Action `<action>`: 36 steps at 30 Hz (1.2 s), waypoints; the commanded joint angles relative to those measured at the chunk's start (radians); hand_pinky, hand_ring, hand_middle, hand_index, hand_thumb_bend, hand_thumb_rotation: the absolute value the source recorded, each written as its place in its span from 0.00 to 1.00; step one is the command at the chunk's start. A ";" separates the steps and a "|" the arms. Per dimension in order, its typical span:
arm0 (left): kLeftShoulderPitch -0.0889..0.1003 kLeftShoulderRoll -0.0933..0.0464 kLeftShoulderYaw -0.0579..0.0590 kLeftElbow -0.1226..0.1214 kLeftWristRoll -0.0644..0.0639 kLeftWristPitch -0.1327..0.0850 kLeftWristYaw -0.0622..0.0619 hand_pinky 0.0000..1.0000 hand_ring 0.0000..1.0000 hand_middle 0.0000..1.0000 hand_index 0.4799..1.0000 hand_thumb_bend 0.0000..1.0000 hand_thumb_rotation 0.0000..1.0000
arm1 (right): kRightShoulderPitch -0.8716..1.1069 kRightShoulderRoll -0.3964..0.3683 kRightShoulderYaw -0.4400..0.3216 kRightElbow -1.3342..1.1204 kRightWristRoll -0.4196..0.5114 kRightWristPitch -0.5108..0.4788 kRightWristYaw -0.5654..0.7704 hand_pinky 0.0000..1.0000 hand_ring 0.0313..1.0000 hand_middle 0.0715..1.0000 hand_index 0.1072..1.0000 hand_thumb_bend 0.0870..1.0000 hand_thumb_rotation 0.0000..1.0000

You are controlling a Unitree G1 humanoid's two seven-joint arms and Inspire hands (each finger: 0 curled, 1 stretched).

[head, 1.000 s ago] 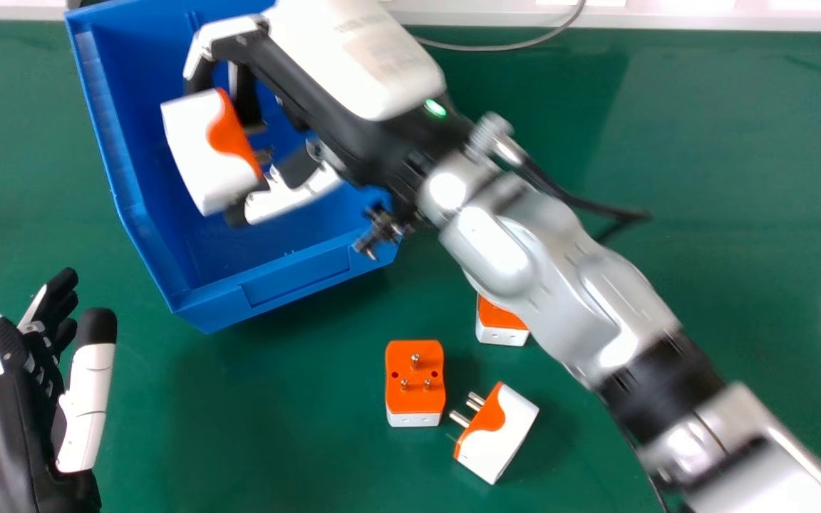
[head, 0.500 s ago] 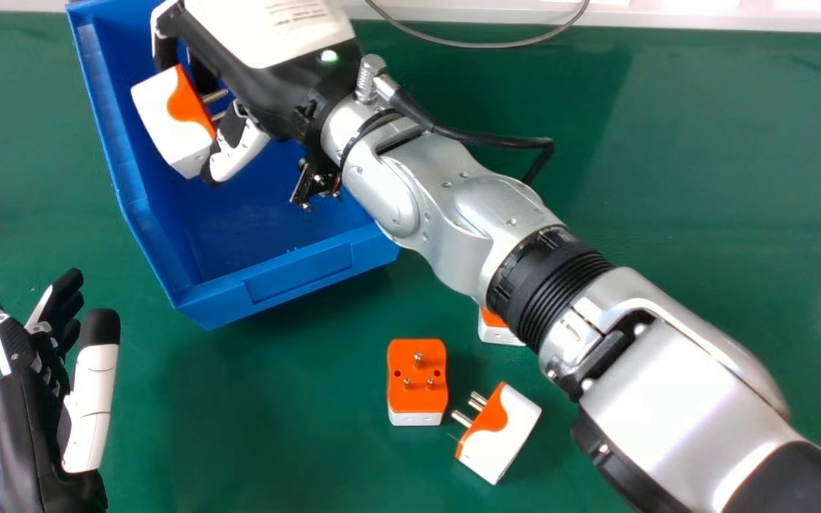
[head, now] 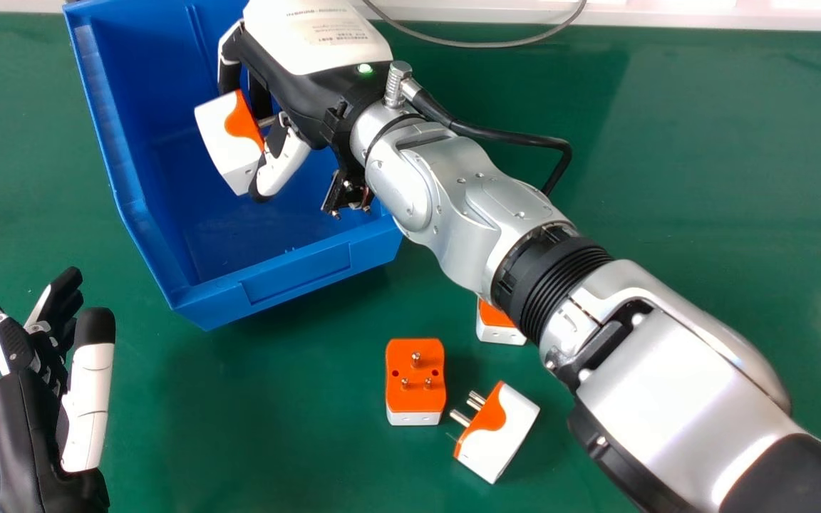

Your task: Pick all objects and put in blue box

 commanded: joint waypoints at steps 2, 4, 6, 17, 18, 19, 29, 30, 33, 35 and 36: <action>0.004 0.006 0.002 -0.012 -0.004 -0.021 -0.002 0.91 0.89 0.87 0.78 0.91 0.84 | -0.070 0.051 0.033 -0.021 -0.019 -0.006 -0.045 0.89 0.97 0.97 0.96 0.38 0.23; 0.005 0.005 0.001 -0.016 -0.002 -0.018 -0.001 0.91 0.89 0.87 0.78 0.91 0.84 | -0.068 0.044 0.044 -0.025 -0.023 -0.013 -0.060 0.93 0.98 0.99 0.98 0.38 0.24; 0.004 0.006 0.001 -0.014 0.000 -0.018 0.000 0.91 0.89 0.87 0.78 0.91 0.84 | -0.063 0.037 0.050 -0.027 -0.023 -0.023 -0.077 0.95 0.99 1.00 0.99 0.38 0.26; 0.012 0.007 0.000 -0.017 0.021 -0.020 0.007 0.91 0.89 0.87 0.78 0.91 0.83 | -0.024 0.027 0.107 -0.043 -0.066 0.015 -0.155 0.99 1.00 1.00 1.00 0.48 0.44; 0.013 0.007 0.000 -0.019 0.022 -0.020 0.007 0.91 0.89 0.87 0.78 0.91 0.83 | -0.018 0.025 0.104 -0.053 -0.063 0.013 -0.161 0.99 1.00 1.00 1.00 0.48 0.45; 0.014 0.007 0.000 -0.020 0.022 -0.020 0.006 0.91 0.89 0.87 0.78 0.91 0.83 | -0.013 0.024 0.103 -0.060 -0.061 0.012 -0.165 0.99 1.00 1.00 1.00 0.48 0.45; 0.027 0.003 0.001 -0.036 0.014 -0.015 0.001 0.91 0.89 0.88 0.78 0.91 0.83 | 0.319 -0.125 0.073 -0.578 -0.056 -0.013 -0.189 1.00 1.00 1.00 1.00 0.44 0.40; 0.029 0.002 0.001 -0.039 0.014 -0.013 0.002 0.92 0.89 0.88 0.79 0.91 0.84 | 0.384 -0.152 0.068 -0.678 -0.061 -0.012 -0.179 1.00 1.00 1.00 1.00 0.43 0.39; 0.036 0.002 0.002 -0.046 0.013 -0.007 0.001 0.92 0.89 0.88 0.79 0.91 0.84 | 0.558 -0.216 0.051 -0.928 -0.066 -0.017 -0.167 1.00 1.00 1.00 1.00 0.42 0.38; 0.040 0.004 0.003 -0.050 0.009 -0.003 -0.001 0.92 0.89 0.88 0.79 0.91 0.84 | 0.682 -0.250 0.040 -1.077 -0.064 -0.026 -0.173 1.00 1.00 1.00 1.00 0.42 0.38; 0.041 0.005 0.004 -0.051 0.008 -0.001 -0.002 0.92 0.89 0.88 0.79 0.91 0.84 | 0.726 -0.262 0.036 -1.129 -0.064 -0.029 -0.175 1.00 1.00 1.00 1.00 0.42 0.38</action>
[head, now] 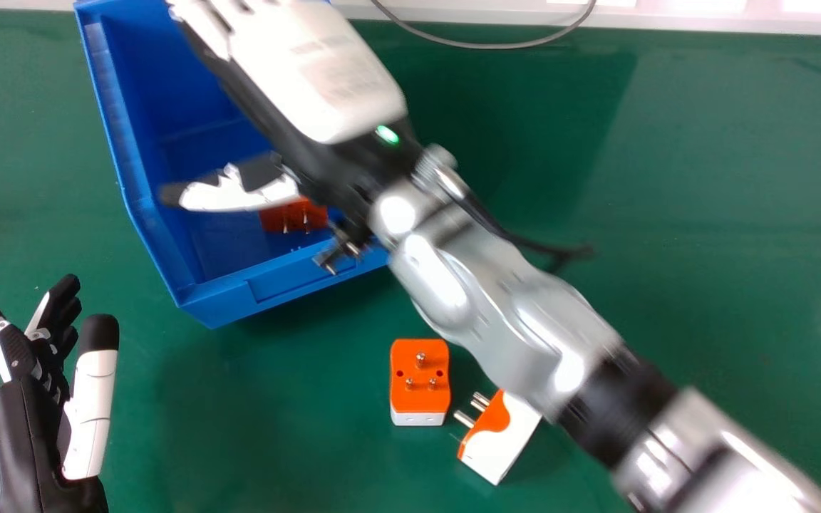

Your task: Pick all objects and put in blue box

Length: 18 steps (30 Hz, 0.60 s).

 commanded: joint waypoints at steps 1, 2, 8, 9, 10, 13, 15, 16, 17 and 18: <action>0.021 0.006 0.005 -0.049 -0.014 -0.003 -0.002 0.92 0.89 0.88 0.79 0.91 0.84 | 0.188 -0.057 -0.045 -0.319 -0.012 -0.019 -0.017 1.00 1.00 1.00 1.00 0.43 0.35; 0.021 0.006 0.005 -0.050 -0.016 -0.001 -0.003 0.92 0.89 0.88 0.79 0.91 0.84 | 0.239 -0.073 -0.051 -0.373 -0.017 -0.022 -0.022 1.00 1.00 1.00 1.00 0.43 0.34; 0.027 0.000 0.006 -0.062 -0.031 0.007 -0.008 0.92 0.89 0.88 0.79 0.93 0.84 | 0.571 -0.197 -0.118 -0.609 -0.037 -0.078 -0.084 1.00 1.00 1.00 0.99 0.41 0.37; 0.029 0.000 0.006 -0.064 -0.031 0.009 -0.008 0.92 0.89 0.88 0.79 0.93 0.84 | 0.632 -0.216 -0.132 -0.633 -0.042 -0.088 -0.096 1.00 1.00 1.00 0.98 0.41 0.39; 0.033 -0.001 0.005 -0.069 -0.032 0.011 -0.008 0.92 0.89 0.88 0.79 0.94 0.84 | 0.695 -0.234 -0.147 -0.657 -0.048 -0.096 -0.108 0.99 1.00 1.00 0.97 0.40 0.40; 0.038 -0.001 0.003 -0.076 -0.033 0.015 -0.008 0.92 0.89 0.88 0.79 0.94 0.84 | 0.840 -0.266 -0.186 -0.700 -0.071 -0.108 -0.137 0.98 0.98 0.98 0.95 0.39 0.42; 0.038 0.000 0.004 -0.076 -0.032 0.014 -0.008 0.92 0.89 0.88 0.79 0.94 0.84 | 0.929 -0.286 -0.210 -0.701 -0.084 -0.116 -0.154 0.97 0.97 0.97 0.94 0.39 0.42; 0.038 0.001 0.004 -0.077 -0.032 0.014 -0.008 0.92 0.89 0.88 0.79 0.93 0.84 | 0.965 -0.297 -0.220 -0.696 -0.088 -0.122 -0.161 0.97 0.97 0.97 0.93 0.39 0.43; 0.039 0.001 0.005 -0.079 -0.032 0.014 -0.009 0.92 0.89 0.88 0.79 0.93 0.84 | 0.993 -0.306 -0.227 -0.685 -0.093 -0.129 -0.170 0.97 0.96 0.96 0.92 0.40 0.44; 0.039 0.001 0.005 -0.080 -0.032 0.014 -0.010 0.92 0.89 0.88 0.79 0.92 0.84 | 1.014 -0.315 -0.234 -0.670 -0.097 -0.140 -0.181 0.96 0.95 0.95 0.91 0.40 0.45</action>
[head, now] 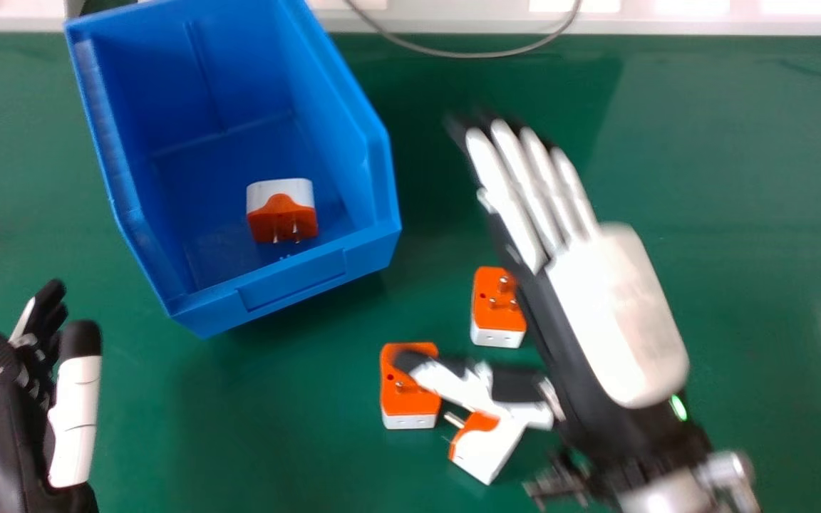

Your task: Pick all objects and put in blue box

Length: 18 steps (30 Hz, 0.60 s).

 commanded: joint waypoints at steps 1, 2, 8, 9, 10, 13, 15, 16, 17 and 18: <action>0.013 0.007 0.006 -0.022 -0.004 -0.007 0.000 0.92 0.89 0.88 0.79 0.92 0.84 | 0.035 -0.020 -0.020 0.007 -0.019 -0.040 -0.042 0.96 0.95 0.95 0.91 0.40 0.45; 0.014 0.008 0.007 -0.023 -0.004 -0.006 -0.001 0.92 0.89 0.88 0.79 0.92 0.84 | 0.049 -0.029 -0.026 0.021 -0.023 -0.050 -0.051 0.95 0.95 0.94 0.91 0.41 0.46; 0.018 0.011 0.009 -0.028 0.000 -0.006 -0.003 0.93 0.90 0.88 0.79 0.92 0.84 | 0.118 -0.070 -0.060 0.073 -0.054 -0.081 -0.081 0.93 0.93 0.93 0.90 0.41 0.48; 0.017 0.013 0.010 -0.027 0.002 -0.006 -0.003 0.93 0.90 0.88 0.79 0.92 0.84 | 0.126 -0.071 -0.061 0.081 -0.059 -0.080 -0.082 0.93 0.93 0.93 0.90 0.41 0.49; 0.017 0.014 0.010 -0.026 0.003 -0.007 -0.003 0.93 0.90 0.88 0.80 0.92 0.84 | 0.130 -0.071 -0.061 0.086 -0.062 -0.081 -0.082 0.91 0.92 0.93 0.89 0.42 0.49; 0.015 0.017 0.012 -0.022 0.001 -0.007 -0.005 0.93 0.90 0.88 0.80 0.92 0.84 | 0.140 -0.067 -0.061 0.097 -0.068 -0.081 -0.075 0.90 0.91 0.92 0.88 0.42 0.49; 0.016 0.018 0.014 -0.023 -0.001 -0.004 -0.006 0.93 0.90 0.88 0.80 0.93 0.85 | 0.146 -0.066 -0.055 0.110 -0.072 -0.077 -0.066 0.89 0.91 0.92 0.88 0.43 0.49; 0.016 0.018 0.014 -0.024 -0.002 -0.003 -0.007 0.93 0.90 0.88 0.80 0.93 0.85 | 0.148 -0.066 -0.052 0.117 -0.075 -0.074 -0.062 0.89 0.90 0.91 0.88 0.43 0.48; 0.016 0.018 0.014 -0.025 -0.002 -0.002 -0.007 0.93 0.90 0.88 0.80 0.93 0.85 | 0.148 -0.066 -0.049 0.122 -0.078 -0.073 -0.060 0.88 0.90 0.91 0.88 0.43 0.48; 0.016 0.017 0.014 -0.026 -0.001 -0.002 -0.006 0.93 0.90 0.88 0.80 0.93 0.85 | 0.149 -0.065 -0.047 0.128 -0.079 -0.072 -0.057 0.88 0.90 0.91 0.88 0.43 0.48</action>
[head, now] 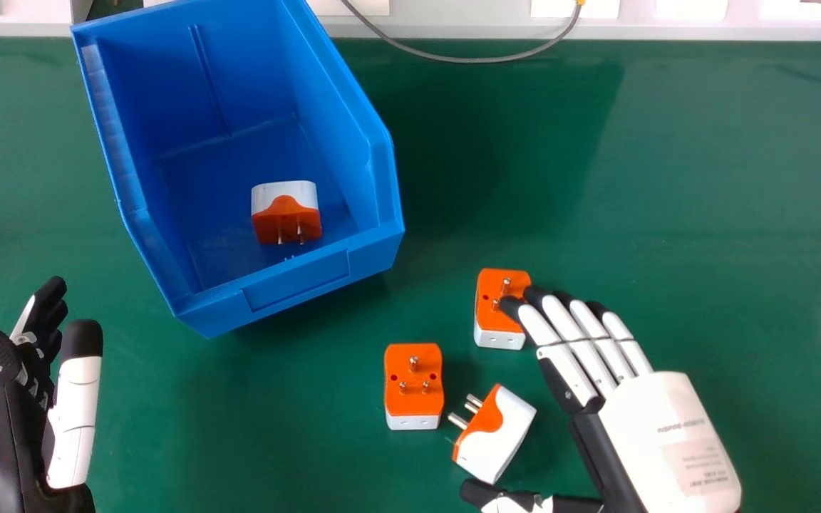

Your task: Pick all objects and put in blue box

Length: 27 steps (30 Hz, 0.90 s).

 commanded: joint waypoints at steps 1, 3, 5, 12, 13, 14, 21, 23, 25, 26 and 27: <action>0.005 0.011 0.010 -0.019 -0.001 -0.002 0.003 0.93 0.90 0.88 0.80 0.94 0.85 | 0.007 0.001 0.005 0.000 -0.010 -0.004 0.004 0.88 0.90 0.90 0.88 0.43 0.48; 0.005 0.012 0.011 -0.019 -0.001 0.000 0.003 0.93 0.90 0.88 0.80 0.94 0.85 | 0.004 0.001 0.009 0.008 -0.013 0.007 0.025 0.87 0.89 0.90 0.87 0.43 0.48; 0.005 0.012 0.012 -0.019 0.000 0.000 0.003 0.93 0.90 0.88 0.80 0.94 0.85 | 0.002 0.001 0.010 0.013 -0.016 0.016 0.040 0.87 0.89 0.90 0.87 0.43 0.48; 0.001 0.017 0.017 -0.019 0.004 0.006 0.002 0.93 0.90 0.89 0.80 0.93 0.85 | -0.017 0.009 0.016 0.028 -0.031 0.066 0.102 0.85 0.87 0.88 0.85 0.43 0.48; 0.001 0.017 0.017 -0.019 0.004 0.007 0.002 0.93 0.90 0.89 0.81 0.93 0.85 | -0.020 0.011 0.018 0.030 -0.034 0.074 0.111 0.84 0.86 0.87 0.84 0.43 0.48; 0.000 0.018 0.018 -0.018 0.002 0.008 0.002 0.93 0.90 0.89 0.81 0.93 0.85 | -0.024 0.014 0.020 0.033 -0.038 0.082 0.119 0.83 0.85 0.86 0.84 0.42 0.48; 0.002 0.015 0.017 -0.023 0.000 0.010 0.000 0.93 0.90 0.89 0.81 0.94 0.85 | -0.049 0.021 0.033 0.043 -0.045 0.122 0.166 0.80 0.83 0.84 0.82 0.42 0.47; 0.002 0.015 0.018 -0.024 0.000 0.010 0.000 0.93 0.90 0.89 0.81 0.94 0.85 | -0.058 0.022 0.034 0.043 -0.040 0.130 0.177 0.80 0.83 0.84 0.81 0.42 0.47; 0.002 0.015 0.018 -0.025 0.000 0.011 -0.001 0.93 0.90 0.89 0.81 0.94 0.85 | -0.063 0.023 0.035 0.039 -0.037 0.136 0.185 0.79 0.83 0.84 0.81 0.42 0.48; 0.003 0.015 0.018 -0.026 0.001 0.011 -0.001 0.93 0.90 0.89 0.81 0.94 0.85 | -0.065 0.024 0.035 0.037 -0.035 0.138 0.187 0.79 0.83 0.84 0.81 0.42 0.48; 0.003 0.016 0.019 -0.026 0.000 0.011 -0.002 0.93 0.90 0.89 0.81 0.94 0.85 | -0.068 0.025 0.034 0.038 -0.034 0.140 0.187 0.79 0.83 0.84 0.81 0.42 0.48</action>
